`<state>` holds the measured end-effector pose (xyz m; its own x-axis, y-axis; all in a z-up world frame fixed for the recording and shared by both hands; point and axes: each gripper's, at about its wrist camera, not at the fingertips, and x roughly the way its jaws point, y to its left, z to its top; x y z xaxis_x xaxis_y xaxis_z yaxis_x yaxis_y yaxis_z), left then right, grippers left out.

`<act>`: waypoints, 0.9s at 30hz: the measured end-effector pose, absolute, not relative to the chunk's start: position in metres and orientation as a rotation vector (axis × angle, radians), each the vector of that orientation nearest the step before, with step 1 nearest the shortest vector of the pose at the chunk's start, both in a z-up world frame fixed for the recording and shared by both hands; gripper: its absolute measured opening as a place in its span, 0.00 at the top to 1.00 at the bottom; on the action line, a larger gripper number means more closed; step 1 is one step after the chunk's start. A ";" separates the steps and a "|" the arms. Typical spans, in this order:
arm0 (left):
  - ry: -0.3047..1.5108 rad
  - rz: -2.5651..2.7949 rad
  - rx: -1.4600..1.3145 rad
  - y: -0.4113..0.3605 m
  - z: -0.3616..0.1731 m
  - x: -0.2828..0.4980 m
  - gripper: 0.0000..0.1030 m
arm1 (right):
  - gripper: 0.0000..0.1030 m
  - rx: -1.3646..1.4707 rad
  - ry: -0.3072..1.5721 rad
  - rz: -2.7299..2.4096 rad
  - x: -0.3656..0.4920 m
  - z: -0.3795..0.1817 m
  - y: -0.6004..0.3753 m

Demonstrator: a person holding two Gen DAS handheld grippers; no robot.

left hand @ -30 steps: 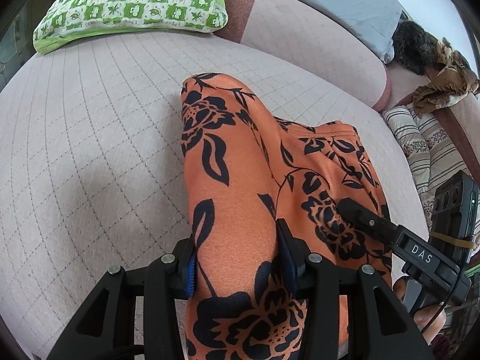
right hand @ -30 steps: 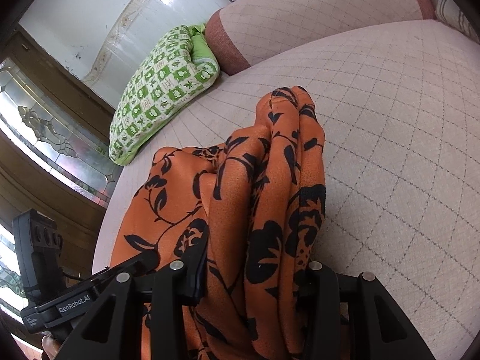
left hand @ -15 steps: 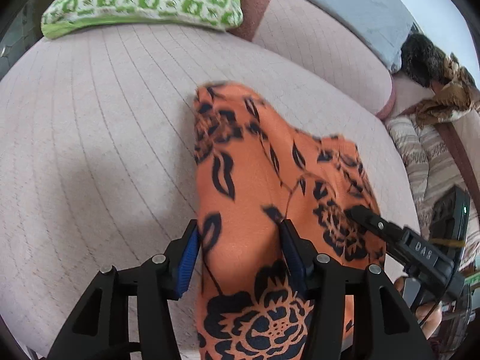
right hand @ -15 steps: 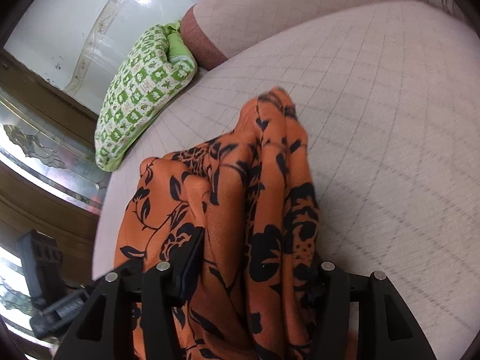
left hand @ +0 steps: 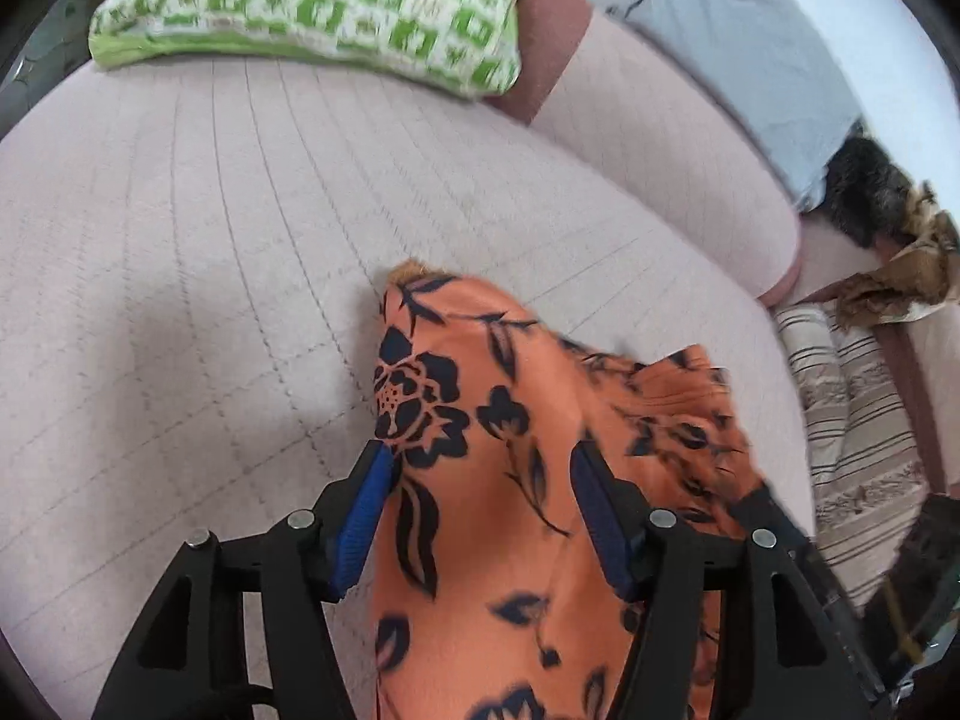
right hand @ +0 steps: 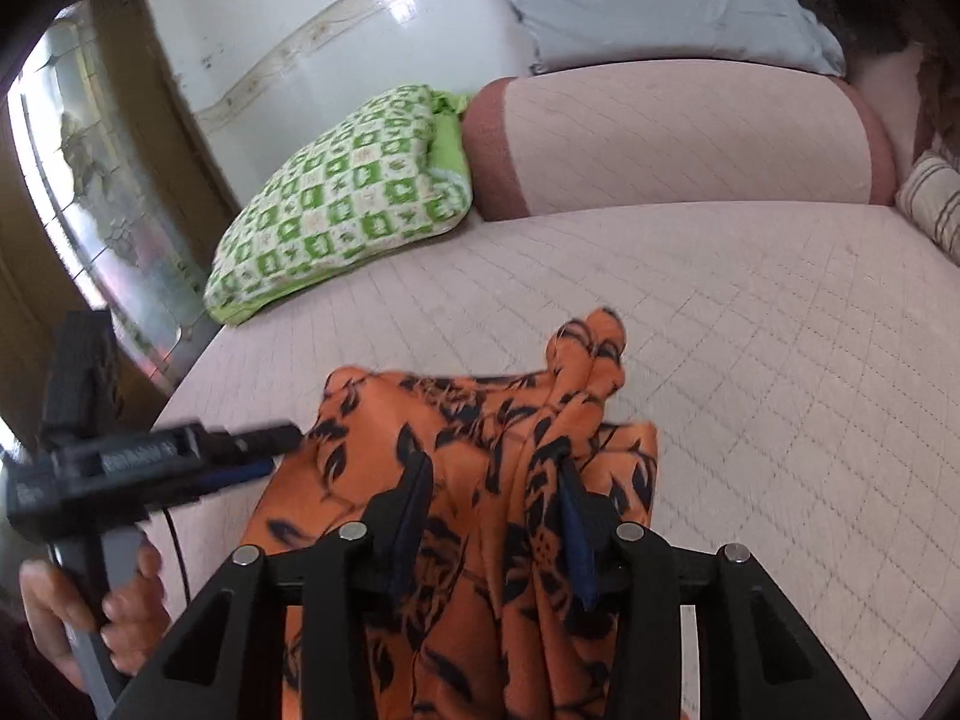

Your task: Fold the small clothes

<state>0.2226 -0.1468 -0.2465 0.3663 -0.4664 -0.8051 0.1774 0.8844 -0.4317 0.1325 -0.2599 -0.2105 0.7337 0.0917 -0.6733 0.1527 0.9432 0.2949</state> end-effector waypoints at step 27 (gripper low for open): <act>1.059 -0.277 -0.231 -0.099 -0.224 0.148 0.22 | 0.59 0.193 0.836 0.066 0.074 -0.198 -0.232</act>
<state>0.1476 -0.0989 -0.2245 0.4611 -0.3330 -0.8225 0.1125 0.9414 -0.3181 0.0739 -0.2318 -0.1980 0.6694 0.1341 -0.7307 0.0180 0.9804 0.1964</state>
